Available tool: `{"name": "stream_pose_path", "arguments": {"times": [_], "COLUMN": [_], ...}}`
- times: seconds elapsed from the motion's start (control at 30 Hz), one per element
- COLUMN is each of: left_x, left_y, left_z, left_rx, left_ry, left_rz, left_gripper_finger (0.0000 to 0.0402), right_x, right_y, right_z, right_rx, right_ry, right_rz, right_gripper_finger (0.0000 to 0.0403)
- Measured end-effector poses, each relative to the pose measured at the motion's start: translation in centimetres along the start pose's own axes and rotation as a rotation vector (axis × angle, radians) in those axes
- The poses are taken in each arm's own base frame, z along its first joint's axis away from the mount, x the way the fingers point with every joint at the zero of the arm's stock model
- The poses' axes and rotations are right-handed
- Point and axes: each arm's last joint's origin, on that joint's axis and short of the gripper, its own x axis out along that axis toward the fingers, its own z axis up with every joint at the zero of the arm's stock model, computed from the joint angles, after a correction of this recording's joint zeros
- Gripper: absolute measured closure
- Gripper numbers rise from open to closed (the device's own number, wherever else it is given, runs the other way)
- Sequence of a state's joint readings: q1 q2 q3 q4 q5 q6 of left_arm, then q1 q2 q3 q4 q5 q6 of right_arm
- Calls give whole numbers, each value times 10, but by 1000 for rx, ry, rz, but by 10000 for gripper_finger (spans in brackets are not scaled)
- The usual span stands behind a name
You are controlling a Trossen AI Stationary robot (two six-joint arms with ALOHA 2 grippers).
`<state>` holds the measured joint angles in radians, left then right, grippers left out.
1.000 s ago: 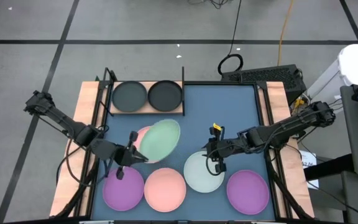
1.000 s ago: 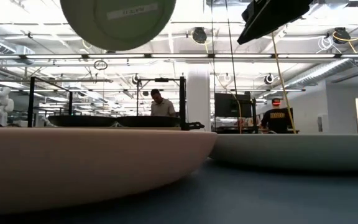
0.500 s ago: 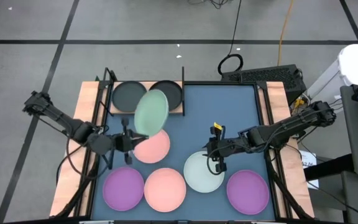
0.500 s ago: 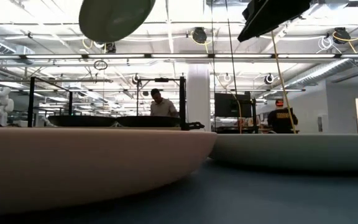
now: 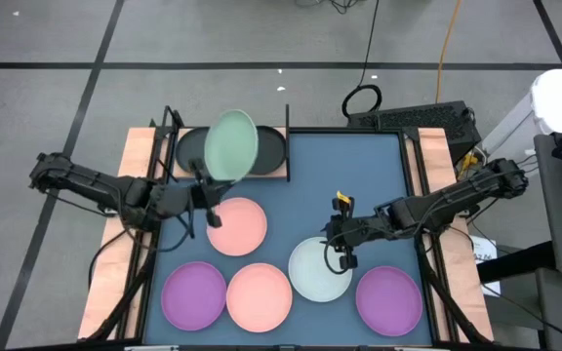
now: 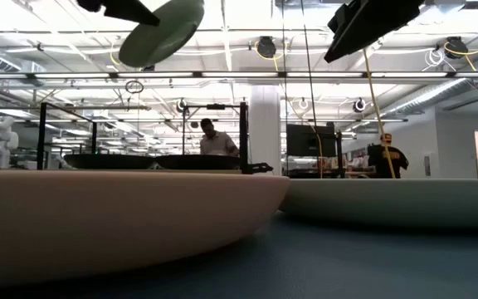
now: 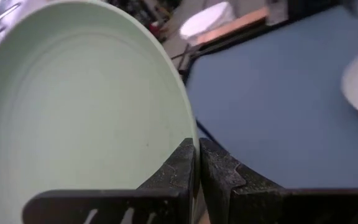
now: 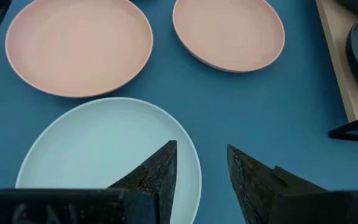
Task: Place and stack plates onto a shelf
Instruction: Stack the light green plate on top of the left black plate on the shelf
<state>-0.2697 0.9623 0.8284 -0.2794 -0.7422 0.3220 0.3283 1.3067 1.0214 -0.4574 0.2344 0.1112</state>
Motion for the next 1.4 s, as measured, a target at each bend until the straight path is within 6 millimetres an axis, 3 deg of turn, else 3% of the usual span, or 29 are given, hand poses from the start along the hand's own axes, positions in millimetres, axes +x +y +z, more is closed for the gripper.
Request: {"name": "stream_pose_path", "arguments": {"times": [0.37,0.63,1.07,1.4], "left_x": [16,38,72,88], "left_y": [20,35,54,66], "left_z": [-15,-28,-70,-92], "left_rx": [-86,-129,-227,-320], "left_ry": [123,193,506,626], "left_rz": [85,86,204,243], "left_gripper_finger": [378,378,378,378], "right_x": [0,0,0,0], "right_y": [0,0,0,0], "right_z": [-2,-2,-2,-2], "right_rx": [-3,-3,-6,-4], "right_ry": [15,15,18,18], "right_rz": [-2,-2,-2,-2], "right_gripper_finger": [277,277,277,277]}}
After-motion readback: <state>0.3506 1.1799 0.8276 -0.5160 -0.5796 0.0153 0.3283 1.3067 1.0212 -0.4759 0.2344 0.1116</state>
